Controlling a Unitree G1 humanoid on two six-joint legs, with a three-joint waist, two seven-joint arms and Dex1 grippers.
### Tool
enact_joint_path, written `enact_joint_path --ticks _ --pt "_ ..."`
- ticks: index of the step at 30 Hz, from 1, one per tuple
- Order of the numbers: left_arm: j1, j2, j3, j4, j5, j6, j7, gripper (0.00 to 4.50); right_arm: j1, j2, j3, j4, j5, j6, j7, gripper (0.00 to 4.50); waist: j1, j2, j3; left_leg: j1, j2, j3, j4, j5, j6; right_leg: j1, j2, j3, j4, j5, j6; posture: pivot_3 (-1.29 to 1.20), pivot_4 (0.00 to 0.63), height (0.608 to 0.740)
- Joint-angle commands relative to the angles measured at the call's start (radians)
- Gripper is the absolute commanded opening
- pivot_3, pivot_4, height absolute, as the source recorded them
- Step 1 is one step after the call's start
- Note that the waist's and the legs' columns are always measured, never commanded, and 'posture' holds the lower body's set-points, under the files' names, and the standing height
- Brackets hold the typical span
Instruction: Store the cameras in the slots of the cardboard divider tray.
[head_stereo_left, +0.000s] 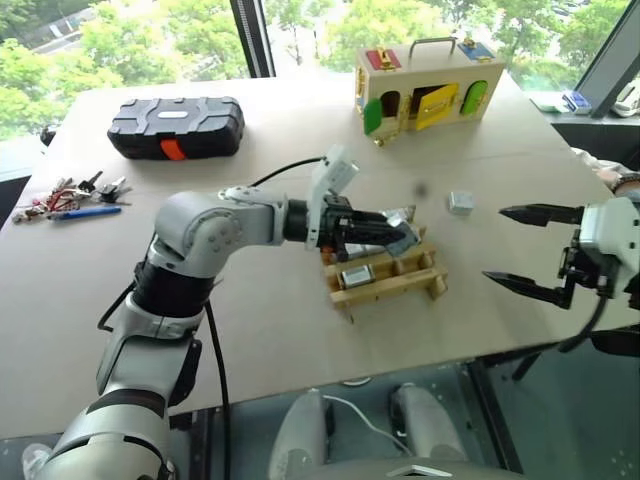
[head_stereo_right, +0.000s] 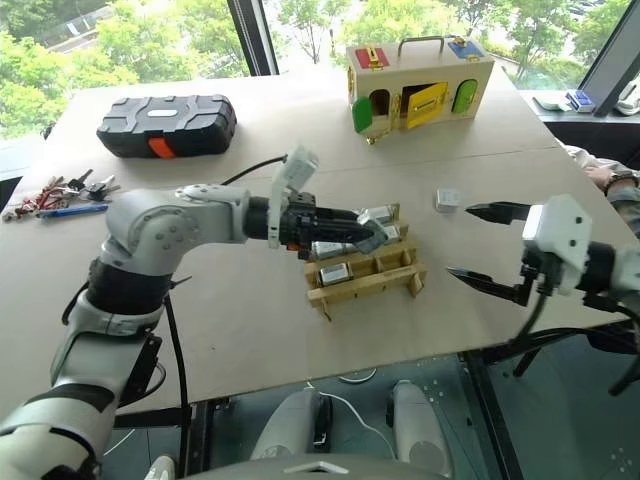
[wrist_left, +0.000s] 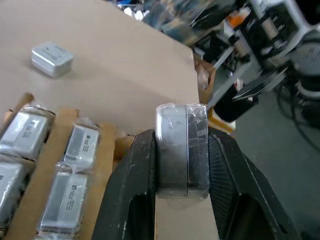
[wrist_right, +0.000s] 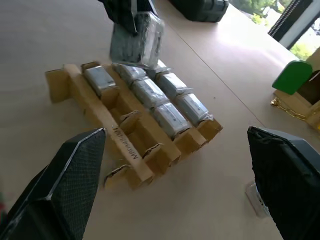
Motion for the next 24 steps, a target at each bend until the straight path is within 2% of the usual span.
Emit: enact_joint_path --ticks 1,7,11,24 --pt "-0.015 -0.023 -0.017 -0.036 0.064 -0.046 -0.019 0.84 -0.017 -0.019 -0.022 0.002 0.049 -0.043 0.038 4.50 0.001 0.000 0.000 0.000 0.001 0.000 0.000 0.000 0.000 0.000 0.001 0.000 0.001 0.000 0.000 0.00 0.150 0.740" --pt "-0.058 -0.004 -0.076 -0.013 0.134 -0.009 -0.089 0.84 -0.032 -0.008 0.021 -0.011 0.041 -0.049 0.001 4.50 0.005 0.000 0.000 -0.001 0.000 0.000 0.002 0.000 0.000 0.000 0.001 0.000 0.002 0.001 0.002 0.00 0.150 0.740" --pt "-0.064 0.033 -0.125 -0.010 0.221 -0.062 -0.149 0.84 -0.013 -0.004 0.039 -0.023 0.026 -0.063 -0.022 4.50 0.006 0.000 0.000 -0.002 0.000 0.000 0.002 0.000 0.000 0.000 0.000 0.000 0.001 0.001 0.002 0.00 0.150 0.740" --pt "-0.015 -0.019 -0.199 0.097 0.403 -0.191 -0.229 0.84 0.016 -0.013 0.028 -0.031 0.014 -0.086 -0.076 4.50 0.008 0.000 0.000 -0.002 0.000 -0.001 0.002 0.000 0.000 0.000 0.000 0.000 0.000 0.001 0.002 0.00 0.150 0.740"
